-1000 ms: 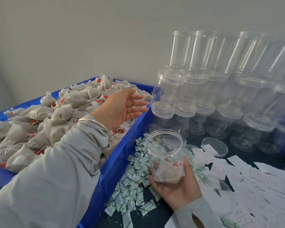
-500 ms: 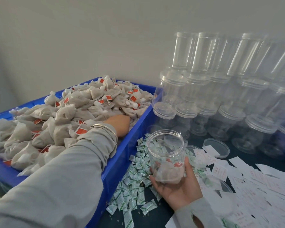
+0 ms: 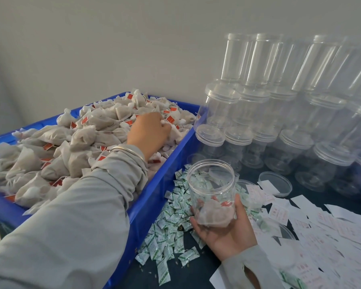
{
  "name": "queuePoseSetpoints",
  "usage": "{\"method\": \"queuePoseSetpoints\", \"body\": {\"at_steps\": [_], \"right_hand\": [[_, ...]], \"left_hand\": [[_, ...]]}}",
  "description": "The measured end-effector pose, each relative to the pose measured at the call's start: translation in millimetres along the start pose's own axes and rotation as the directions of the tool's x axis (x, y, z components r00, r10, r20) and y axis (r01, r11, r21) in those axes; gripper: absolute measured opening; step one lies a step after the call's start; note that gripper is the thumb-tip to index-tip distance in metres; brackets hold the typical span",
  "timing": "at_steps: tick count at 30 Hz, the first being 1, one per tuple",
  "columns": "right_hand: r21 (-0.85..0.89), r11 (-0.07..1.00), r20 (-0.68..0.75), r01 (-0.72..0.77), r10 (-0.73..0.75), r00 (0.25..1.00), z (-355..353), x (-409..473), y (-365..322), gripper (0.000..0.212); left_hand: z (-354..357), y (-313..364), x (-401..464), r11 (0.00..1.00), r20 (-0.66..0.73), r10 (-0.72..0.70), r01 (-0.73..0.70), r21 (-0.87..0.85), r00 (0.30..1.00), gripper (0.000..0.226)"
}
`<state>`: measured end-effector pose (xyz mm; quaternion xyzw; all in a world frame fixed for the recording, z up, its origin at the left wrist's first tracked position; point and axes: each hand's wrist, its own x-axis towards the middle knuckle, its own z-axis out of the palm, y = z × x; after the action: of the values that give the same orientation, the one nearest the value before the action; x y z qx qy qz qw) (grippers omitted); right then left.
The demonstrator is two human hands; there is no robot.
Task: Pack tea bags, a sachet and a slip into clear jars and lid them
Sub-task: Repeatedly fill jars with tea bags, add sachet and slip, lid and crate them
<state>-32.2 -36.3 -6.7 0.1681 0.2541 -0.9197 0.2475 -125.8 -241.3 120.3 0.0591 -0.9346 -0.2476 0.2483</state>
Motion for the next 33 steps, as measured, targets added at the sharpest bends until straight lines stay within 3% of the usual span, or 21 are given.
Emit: {"method": "queuePoseSetpoints", "body": {"at_steps": [2, 4, 7, 9, 16, 21, 33], "right_hand": [[0.011, 1.0, -0.004, 0.002, -0.001, 1.0, -0.1, 0.0, 0.1, 0.071], [0.015, 1.0, 0.0, 0.0, 0.0, 1.0, -0.1, 0.0, 0.3, 0.071], [0.012, 1.0, 0.014, -0.002, 0.002, 1.0, -1.0, 0.5, 0.4, 0.069], [0.013, 1.0, 0.02, -0.005, 0.005, 1.0, -1.4, 1.2, 0.6, 0.069], [0.021, 1.0, 0.035, -0.022, 0.021, 0.999, -4.2, 4.6, 0.4, 0.074], [0.013, 1.0, 0.036, -0.015, 0.015, 0.999, -5.4, 4.9, 0.7, 0.072], [0.059, 0.998, 0.052, -0.004, 0.001, 0.999, -1.1, 3.5, 2.5, 0.057]], "left_hand": [[-5.7, 8.4, 0.2, 0.982, -0.046, -0.039, 0.03, -0.187, 0.998, 0.023], [-10.3, 17.9, -2.1, 0.898, -0.008, -0.098, 0.085, -0.431, 0.995, 0.026], [-17.6, 31.1, -11.4, 0.63, 0.216, -0.098, 0.229, -0.742, 0.971, 0.025], [-21.0, 37.3, -19.8, 0.575, 0.298, 0.001, 0.243, -0.781, 0.955, 0.022], [-20.3, 54.1, -46.6, 0.711, 0.394, 0.355, 0.029, -0.702, 0.848, 0.012], [-15.7, 54.6, -49.2, 0.781, 0.426, 0.379, -0.037, -0.624, 0.822, 0.009], [-13.4, 47.2, -40.3, 0.858, 0.344, 0.341, -0.139, -0.495, 0.875, 0.01]]}}
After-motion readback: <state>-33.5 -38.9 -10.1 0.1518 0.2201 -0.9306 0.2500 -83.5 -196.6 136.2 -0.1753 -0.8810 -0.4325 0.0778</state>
